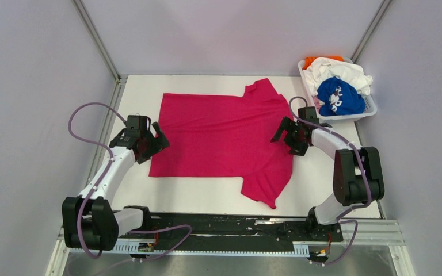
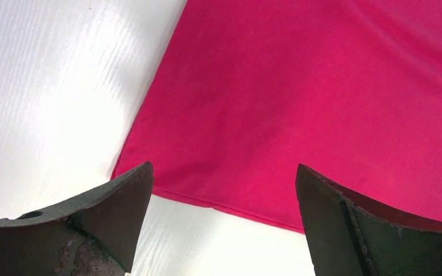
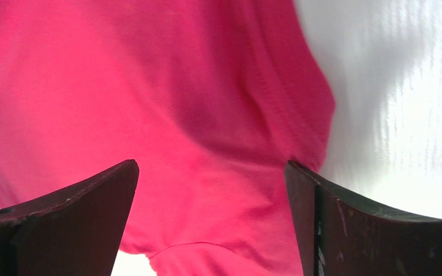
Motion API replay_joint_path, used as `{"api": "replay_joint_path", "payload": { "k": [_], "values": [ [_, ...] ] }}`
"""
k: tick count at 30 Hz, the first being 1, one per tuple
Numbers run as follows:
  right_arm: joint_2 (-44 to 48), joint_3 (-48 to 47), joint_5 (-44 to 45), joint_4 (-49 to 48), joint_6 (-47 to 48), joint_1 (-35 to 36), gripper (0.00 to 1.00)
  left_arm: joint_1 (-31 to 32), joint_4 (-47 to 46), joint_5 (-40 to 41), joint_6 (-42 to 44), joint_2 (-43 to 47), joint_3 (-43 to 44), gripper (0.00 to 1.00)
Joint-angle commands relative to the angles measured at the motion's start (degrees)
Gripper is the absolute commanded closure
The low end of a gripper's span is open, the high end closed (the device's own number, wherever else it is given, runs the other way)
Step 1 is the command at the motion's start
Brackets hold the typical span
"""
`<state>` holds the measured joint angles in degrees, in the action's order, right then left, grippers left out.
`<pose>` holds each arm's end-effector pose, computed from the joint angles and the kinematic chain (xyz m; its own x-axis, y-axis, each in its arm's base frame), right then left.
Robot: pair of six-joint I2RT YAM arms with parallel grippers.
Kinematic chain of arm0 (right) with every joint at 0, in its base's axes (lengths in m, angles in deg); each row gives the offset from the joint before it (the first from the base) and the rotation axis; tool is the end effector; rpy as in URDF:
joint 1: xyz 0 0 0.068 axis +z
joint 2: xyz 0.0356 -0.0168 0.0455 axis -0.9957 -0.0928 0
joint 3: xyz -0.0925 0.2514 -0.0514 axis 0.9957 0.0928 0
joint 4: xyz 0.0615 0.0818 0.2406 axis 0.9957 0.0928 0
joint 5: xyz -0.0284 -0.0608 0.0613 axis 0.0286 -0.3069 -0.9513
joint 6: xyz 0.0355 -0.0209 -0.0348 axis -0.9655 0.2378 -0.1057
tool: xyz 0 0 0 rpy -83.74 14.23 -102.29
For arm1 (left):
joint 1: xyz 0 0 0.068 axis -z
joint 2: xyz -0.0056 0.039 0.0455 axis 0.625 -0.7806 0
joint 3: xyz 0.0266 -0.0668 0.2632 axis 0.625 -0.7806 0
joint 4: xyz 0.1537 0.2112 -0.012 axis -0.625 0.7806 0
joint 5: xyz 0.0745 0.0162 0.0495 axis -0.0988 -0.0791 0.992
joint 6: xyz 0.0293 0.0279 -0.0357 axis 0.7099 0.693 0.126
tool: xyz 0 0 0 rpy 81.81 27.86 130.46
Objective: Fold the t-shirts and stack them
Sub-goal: Grab the side of the flattened tshirt closest away from the robot with both arms
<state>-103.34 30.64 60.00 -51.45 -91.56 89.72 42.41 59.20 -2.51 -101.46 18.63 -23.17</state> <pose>0.3005 0.0327 0.1662 -0.8431 0.4612 -0.2764 0.3525 0.8623 0.3635 0.2264 -0.0128 0.2329 -0.6700 -0.5841 -0.4582 -0.4942 0.8115 -0.3118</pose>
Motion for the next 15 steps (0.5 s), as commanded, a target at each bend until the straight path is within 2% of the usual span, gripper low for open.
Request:
{"api": "replay_joint_path", "payload": {
  "k": [1,8,12,15],
  "values": [
    [-1.2,2.9,5.1,-1.3,-2.8,-0.7,0.00,-0.4,3.1,3.7,-1.9,2.9,-1.1,0.00],
    [6.4,5.4,13.6,1.3,-4.5,-0.8,0.00,-0.4,8.3,6.8,-4.9,7.8,-1.8,0.00],
    [10.0,2.6,11.0,1.2,-1.0,-0.7,0.00,-0.5,10.5,8.6,-7.5,10.5,-3.3,0.00],
    [12.6,-0.1,5.8,1.1,1.5,-0.4,0.00,-0.5,11.7,9.2,-9.2,11.5,-4.5,0.00]
  ]
}}
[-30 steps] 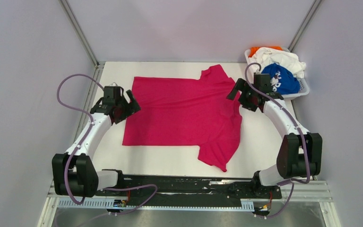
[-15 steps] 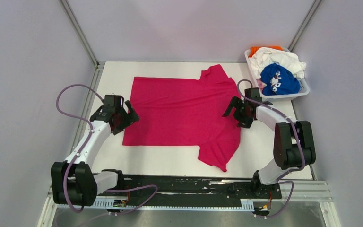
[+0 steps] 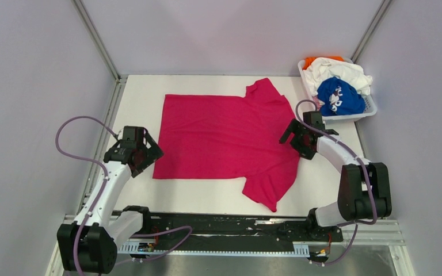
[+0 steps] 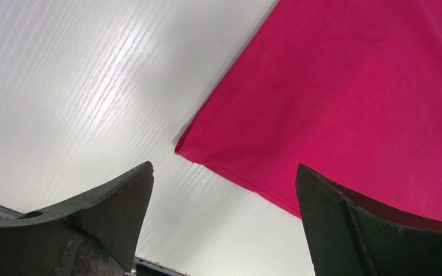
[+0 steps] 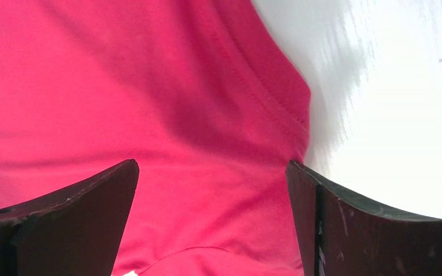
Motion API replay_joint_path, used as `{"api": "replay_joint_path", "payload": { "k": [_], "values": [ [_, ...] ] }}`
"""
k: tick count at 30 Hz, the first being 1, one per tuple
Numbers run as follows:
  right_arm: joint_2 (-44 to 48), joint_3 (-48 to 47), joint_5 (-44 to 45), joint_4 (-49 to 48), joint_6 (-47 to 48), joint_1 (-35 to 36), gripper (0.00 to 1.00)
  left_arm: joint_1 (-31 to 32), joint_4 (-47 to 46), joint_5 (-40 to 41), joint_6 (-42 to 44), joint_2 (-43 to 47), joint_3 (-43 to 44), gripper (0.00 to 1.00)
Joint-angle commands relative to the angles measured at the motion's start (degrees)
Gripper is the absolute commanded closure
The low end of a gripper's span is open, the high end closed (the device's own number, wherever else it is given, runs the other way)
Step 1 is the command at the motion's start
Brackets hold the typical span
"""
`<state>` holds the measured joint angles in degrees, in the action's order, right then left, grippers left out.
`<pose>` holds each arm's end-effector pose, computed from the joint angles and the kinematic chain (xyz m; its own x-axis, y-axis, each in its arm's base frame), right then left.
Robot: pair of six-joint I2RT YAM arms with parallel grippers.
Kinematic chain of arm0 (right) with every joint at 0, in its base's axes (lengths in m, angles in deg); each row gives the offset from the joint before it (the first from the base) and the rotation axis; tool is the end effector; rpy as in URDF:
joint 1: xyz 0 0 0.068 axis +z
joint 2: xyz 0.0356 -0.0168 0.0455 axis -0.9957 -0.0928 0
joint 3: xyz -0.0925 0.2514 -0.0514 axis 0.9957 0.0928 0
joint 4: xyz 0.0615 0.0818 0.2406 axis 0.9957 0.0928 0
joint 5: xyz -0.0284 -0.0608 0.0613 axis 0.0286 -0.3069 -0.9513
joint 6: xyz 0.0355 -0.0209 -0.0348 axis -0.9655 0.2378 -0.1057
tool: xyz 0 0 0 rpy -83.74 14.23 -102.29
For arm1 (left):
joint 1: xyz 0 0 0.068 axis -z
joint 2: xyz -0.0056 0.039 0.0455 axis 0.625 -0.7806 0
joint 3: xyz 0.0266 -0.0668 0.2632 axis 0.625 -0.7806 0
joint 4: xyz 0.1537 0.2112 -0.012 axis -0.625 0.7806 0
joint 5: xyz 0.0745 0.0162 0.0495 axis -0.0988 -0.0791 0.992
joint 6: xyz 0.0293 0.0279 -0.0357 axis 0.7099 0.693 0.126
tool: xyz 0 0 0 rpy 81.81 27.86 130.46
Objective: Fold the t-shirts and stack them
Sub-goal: Grab the side of the flattened tshirt closest away from the robot with both arms
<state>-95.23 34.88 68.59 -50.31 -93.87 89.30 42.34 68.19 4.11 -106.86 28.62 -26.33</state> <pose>0.2759 0.0232 0.1823 -0.7716 0.5144 -0.3741 0.4305 0.8553 0.2883 0.1845 -0.0057 0.2394 -0.5931 -0.6514 -0.4732 -0.6122 0.7466 -0.2604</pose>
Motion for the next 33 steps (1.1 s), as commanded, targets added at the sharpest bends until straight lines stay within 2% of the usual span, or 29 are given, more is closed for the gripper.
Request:
{"api": "replay_joint_path", "payload": {
  "k": [1,6,8,18,20,22,33],
  "values": [
    [5.4,-4.7,-3.7,-0.1,4.1,0.2,0.00,-0.5,3.1,2.5,-4.1,1.6,-1.5,0.00],
    [10.3,-3.7,-5.8,0.3,4.6,0.4,0.00,-0.4,4.6,2.3,-7.0,1.7,-4.2,0.00],
    [11.8,-2.6,-5.7,0.7,4.7,0.4,0.00,-0.5,4.6,2.4,-8.1,1.6,-5.5,0.03],
    [13.0,-0.5,-8.2,1.8,5.5,0.3,0.00,-0.5,-5.9,1.6,-14.1,-3.9,-9.1,0.27],
    [12.9,-0.4,-8.2,2.0,5.7,0.4,0.00,-0.5,-7.3,1.7,-15.2,-5.1,-9.6,0.35],
    [13.1,-0.2,-8.0,2.0,5.9,0.4,0.00,-0.5,-8.2,1.8,-16.3,-6.1,-10.1,0.40],
    [12.5,-0.8,-7.5,2.6,6.3,0.4,0.00,-0.5,-10.7,3.6,-19.1,-9.0,-12.2,0.54]
  ]
}}
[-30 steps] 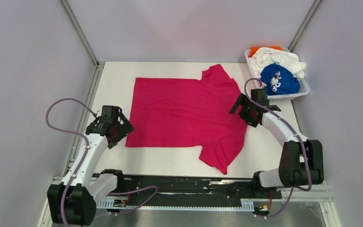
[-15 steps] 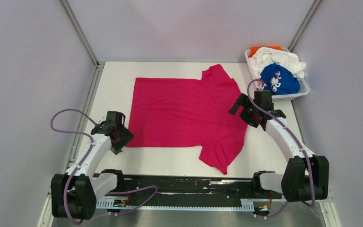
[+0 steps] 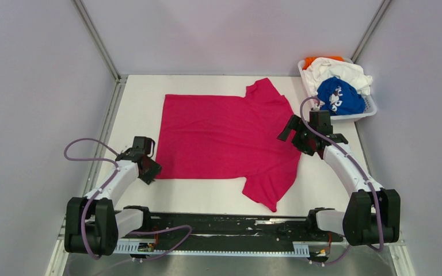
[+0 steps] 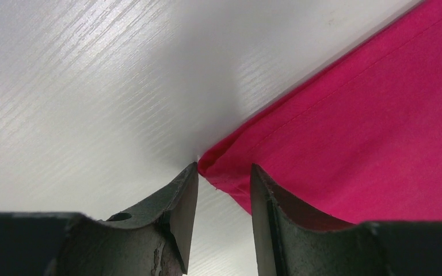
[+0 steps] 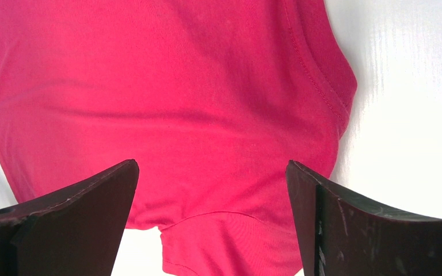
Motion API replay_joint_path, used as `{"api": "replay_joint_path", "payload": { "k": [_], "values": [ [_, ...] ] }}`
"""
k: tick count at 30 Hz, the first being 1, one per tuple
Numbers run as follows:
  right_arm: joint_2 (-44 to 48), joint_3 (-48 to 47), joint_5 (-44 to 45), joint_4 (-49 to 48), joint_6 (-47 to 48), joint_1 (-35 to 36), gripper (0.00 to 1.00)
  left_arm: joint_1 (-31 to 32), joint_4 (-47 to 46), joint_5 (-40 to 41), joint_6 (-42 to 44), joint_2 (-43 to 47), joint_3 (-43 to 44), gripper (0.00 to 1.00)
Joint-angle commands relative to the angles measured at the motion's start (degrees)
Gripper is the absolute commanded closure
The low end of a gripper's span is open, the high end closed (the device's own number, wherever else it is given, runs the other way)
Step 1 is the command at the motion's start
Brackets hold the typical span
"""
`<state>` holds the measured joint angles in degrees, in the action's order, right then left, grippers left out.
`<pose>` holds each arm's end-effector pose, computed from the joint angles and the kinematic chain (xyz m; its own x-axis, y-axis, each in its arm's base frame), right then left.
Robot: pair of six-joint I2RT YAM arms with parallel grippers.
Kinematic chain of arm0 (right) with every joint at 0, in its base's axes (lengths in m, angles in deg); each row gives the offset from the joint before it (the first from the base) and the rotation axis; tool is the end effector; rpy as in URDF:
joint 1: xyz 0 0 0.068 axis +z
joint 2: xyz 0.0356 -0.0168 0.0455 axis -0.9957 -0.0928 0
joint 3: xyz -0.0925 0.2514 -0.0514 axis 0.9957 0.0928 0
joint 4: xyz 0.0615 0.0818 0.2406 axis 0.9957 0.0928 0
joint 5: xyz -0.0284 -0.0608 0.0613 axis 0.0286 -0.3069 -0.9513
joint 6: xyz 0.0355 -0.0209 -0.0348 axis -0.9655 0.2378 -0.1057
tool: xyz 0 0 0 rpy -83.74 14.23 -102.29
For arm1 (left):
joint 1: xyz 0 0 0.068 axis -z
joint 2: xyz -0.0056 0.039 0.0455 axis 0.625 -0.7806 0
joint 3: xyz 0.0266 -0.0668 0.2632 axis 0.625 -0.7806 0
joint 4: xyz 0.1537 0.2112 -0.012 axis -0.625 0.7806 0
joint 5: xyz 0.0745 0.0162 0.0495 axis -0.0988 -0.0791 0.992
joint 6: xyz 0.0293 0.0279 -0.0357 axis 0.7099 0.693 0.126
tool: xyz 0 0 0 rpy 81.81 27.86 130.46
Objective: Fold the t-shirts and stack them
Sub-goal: Grab the side of the flattened tshirt closest away from the robot with both arms
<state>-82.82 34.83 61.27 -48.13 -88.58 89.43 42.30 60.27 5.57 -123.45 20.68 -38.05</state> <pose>0.2514 0.0263 0.2338 -0.7644 0.4297 -0.4806 0.2361 0.8803 0.4115 0.1810 -0.0045 0.1630 -0.4554 -0.8297 -0.3228 -0.8223 0.5310 -0.2047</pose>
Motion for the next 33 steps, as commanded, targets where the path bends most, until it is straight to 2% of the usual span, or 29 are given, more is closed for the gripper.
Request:
{"api": "replay_joint_path", "payload": {
  "k": [1,7,9,10,12,18,21,28,33],
  "values": [
    [0.1,-0.8,-0.1,0.5,1.1,0.2,0.00,-0.5,-3.2,1.9,-2.6,-1.7,-0.6,0.56],
    [0.4,-1.1,0.6,1.1,1.3,0.2,0.00,-0.4,-4.2,1.5,-2.9,-5.4,0.0,0.65],
    [0.5,-1.2,0.8,1.3,1.3,0.2,0.00,-0.4,-4.5,1.3,-2.5,-6.3,0.3,0.75],
    [0.6,-1.2,0.9,1.5,1.3,0.3,0.00,-0.4,-4.4,1.2,-2.4,-6.5,0.3,0.86],
    [0.7,-1.3,0.9,1.9,1.3,0.2,0.00,-0.4,-3.9,1.2,-2.2,-6.8,0.6,1.00],
    [1.9,-2.3,1.1,6.0,1.5,0.5,0.00,-0.5,-0.5,4.1,-1.4,-3.1,1.7,1.00],
    [2.9,-3.1,1.3,9.6,1.7,3.8,0.00,-0.5,0.8,5.6,-0.7,-1.0,2.1,1.00],
    [4.6,-3.0,4.2,18.8,-2.3,21.9,0.05,-0.5,1.3,7.2,2.5,-3.1,4.3,1.00],
    [6.0,-1.4,0.7,24.1,-4.7,33.6,0.16,-0.5,0.7,5.6,3.2,-3.1,4.9,1.00]
  ]
}}
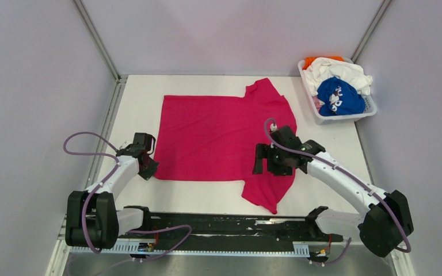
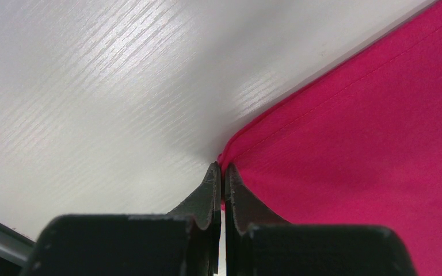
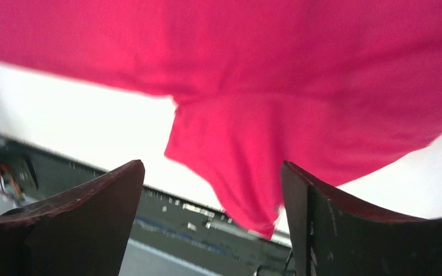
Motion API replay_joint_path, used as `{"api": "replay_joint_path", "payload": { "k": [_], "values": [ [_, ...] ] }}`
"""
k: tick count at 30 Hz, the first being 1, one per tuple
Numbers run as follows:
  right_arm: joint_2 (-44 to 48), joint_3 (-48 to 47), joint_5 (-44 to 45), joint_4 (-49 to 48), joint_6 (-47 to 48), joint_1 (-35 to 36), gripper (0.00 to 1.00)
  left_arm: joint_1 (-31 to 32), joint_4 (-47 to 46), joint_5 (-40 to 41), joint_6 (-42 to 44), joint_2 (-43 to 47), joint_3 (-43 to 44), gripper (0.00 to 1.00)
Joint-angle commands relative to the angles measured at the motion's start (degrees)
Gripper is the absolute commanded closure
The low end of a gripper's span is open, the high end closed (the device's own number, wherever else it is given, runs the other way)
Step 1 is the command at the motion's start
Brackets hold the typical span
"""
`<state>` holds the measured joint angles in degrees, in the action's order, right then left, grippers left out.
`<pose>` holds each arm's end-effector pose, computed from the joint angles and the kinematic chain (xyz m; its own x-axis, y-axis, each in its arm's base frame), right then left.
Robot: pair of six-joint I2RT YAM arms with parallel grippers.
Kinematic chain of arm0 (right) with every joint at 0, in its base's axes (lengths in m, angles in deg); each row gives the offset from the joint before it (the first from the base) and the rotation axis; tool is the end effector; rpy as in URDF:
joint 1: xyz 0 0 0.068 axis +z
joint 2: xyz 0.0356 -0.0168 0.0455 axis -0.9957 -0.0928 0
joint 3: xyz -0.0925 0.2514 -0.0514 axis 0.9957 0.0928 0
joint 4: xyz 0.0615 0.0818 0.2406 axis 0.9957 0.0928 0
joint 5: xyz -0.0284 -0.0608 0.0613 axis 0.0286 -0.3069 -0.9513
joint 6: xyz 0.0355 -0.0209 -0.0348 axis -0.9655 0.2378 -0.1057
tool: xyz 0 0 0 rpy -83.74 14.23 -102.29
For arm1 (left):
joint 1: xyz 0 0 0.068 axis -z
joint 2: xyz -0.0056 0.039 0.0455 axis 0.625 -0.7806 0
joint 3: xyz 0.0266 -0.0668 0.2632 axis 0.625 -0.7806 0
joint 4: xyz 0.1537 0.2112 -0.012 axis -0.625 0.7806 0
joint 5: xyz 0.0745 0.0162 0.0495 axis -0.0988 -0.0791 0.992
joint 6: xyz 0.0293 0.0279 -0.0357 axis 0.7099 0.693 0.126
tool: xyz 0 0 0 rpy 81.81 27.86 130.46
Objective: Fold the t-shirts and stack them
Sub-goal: Grab the side of the flattened tshirt closest away from the robot with both arms
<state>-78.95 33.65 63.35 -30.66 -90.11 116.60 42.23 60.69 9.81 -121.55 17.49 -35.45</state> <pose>0.1838 0.1193 0.2369 -0.9469 0.0190 -0.3209 -0.0883 0.9446 0.3162 0.1917 -0.0023 0.1664 -0.4666 -0.7986 -0.3802 -0.8231 0.5494 -0.1439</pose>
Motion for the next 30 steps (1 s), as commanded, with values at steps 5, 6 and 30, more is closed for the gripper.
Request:
{"api": "replay_joint_path", "payload": {
  "k": [5,6,30],
  "values": [
    [1.2,3.0,-1.6,10.8,-7.9,15.4,0.31,-0.5,-0.2,0.1,1.1,1.1,1.1,1.00],
    [0.6,3.9,-1.5,10.9,-9.0,16.6,0.35,-0.5,-0.8,-0.3,1.3,1.3,0.9,1.00],
    [-11.8,13.3,6.4,1.1,-23.3,21.0,0.89,-0.4,2.9,-0.3,1.0,5.5,-0.7,1.00]
  ]
}}
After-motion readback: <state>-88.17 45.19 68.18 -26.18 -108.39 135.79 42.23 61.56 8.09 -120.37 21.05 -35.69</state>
